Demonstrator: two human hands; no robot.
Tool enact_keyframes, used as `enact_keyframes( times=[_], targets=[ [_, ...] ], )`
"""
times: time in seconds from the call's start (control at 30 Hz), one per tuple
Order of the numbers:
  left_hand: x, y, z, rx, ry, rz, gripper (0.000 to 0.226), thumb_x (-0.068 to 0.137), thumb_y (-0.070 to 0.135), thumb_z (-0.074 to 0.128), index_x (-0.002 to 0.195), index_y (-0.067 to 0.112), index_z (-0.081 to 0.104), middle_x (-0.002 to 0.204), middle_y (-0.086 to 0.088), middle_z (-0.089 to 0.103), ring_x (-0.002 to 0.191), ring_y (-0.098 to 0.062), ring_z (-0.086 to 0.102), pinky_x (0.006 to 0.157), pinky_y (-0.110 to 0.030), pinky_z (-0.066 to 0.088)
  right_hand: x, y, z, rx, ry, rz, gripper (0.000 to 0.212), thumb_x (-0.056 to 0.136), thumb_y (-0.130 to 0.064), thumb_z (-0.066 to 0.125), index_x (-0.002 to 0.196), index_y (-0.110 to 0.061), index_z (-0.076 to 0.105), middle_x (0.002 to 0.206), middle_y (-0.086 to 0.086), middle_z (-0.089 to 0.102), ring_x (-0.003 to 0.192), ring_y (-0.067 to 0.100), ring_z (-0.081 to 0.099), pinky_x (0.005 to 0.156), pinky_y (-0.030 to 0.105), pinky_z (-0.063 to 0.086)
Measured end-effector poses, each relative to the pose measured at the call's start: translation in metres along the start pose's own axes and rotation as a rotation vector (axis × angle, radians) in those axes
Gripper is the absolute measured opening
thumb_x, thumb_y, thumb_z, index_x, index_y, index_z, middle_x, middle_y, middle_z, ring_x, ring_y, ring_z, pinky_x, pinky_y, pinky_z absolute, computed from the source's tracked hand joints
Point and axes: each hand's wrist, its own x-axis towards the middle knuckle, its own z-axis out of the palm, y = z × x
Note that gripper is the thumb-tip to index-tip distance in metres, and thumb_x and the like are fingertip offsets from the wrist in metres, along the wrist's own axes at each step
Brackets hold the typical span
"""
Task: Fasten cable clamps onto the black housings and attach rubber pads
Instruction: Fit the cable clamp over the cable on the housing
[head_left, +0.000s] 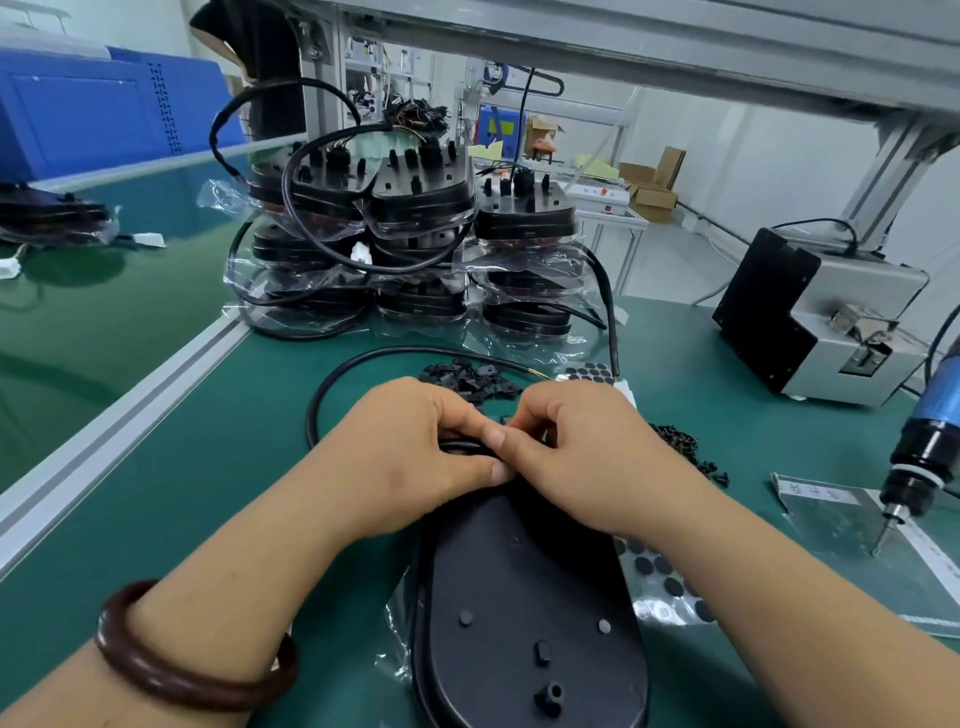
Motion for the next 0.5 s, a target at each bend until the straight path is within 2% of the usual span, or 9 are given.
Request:
enact_keyframes(
  times=[0.17, 0.3, 0.4, 0.5],
  targets=[
    [-0.002, -0.001, -0.001, -0.079, -0.021, -0.005, 0.018, 0.070, 0.023, 0.082, 0.075, 0.037, 0.073, 0.077, 0.026, 0.070, 0.074, 0.013, 0.063, 0.067, 0.000, 0.040, 0.004, 0.003, -0.005, 0.046, -0.081, 0.012, 0.029, 0.089, -0.043, 0.063, 0.066, -0.027, 0.056, 0.063, -0.012, 0.054, 0.057, 0.001, 0.046, 0.053, 0.017, 0.032],
    [0.000, -0.001, 0.001, -0.061, 0.014, -0.012, 0.015, 0.070, 0.027, 0.082, 0.074, 0.039, 0.074, 0.076, 0.024, 0.071, 0.074, 0.012, 0.063, 0.067, -0.001, 0.042, 0.004, 0.005, -0.008, 0.152, -0.100, 0.038, 0.028, 0.088, -0.039, 0.066, 0.065, -0.025, 0.060, 0.058, -0.013, 0.054, 0.054, -0.001, 0.046, 0.055, 0.016, 0.036],
    [0.001, -0.003, 0.000, -0.036, 0.007, -0.030, 0.011, 0.069, 0.034, 0.082, 0.073, 0.040, 0.074, 0.077, 0.026, 0.070, 0.075, 0.011, 0.062, 0.066, -0.001, 0.041, -0.002, 0.007, -0.008, 0.360, -0.002, 0.106, 0.032, 0.088, -0.046, 0.064, 0.064, -0.024, 0.062, 0.049, -0.016, 0.050, 0.048, -0.002, 0.042, 0.055, 0.016, 0.037],
    [0.000, -0.003, 0.001, -0.002, 0.017, -0.057, 0.011, 0.067, 0.041, 0.081, 0.074, 0.045, 0.073, 0.079, 0.032, 0.067, 0.078, 0.013, 0.060, 0.065, 0.000, 0.039, -0.010, 0.015, -0.034, 0.475, 0.212, 0.131, 0.026, 0.081, -0.057, 0.065, 0.076, -0.032, 0.070, 0.063, -0.021, 0.064, 0.055, -0.004, 0.055, 0.056, 0.008, 0.043]
  ],
)
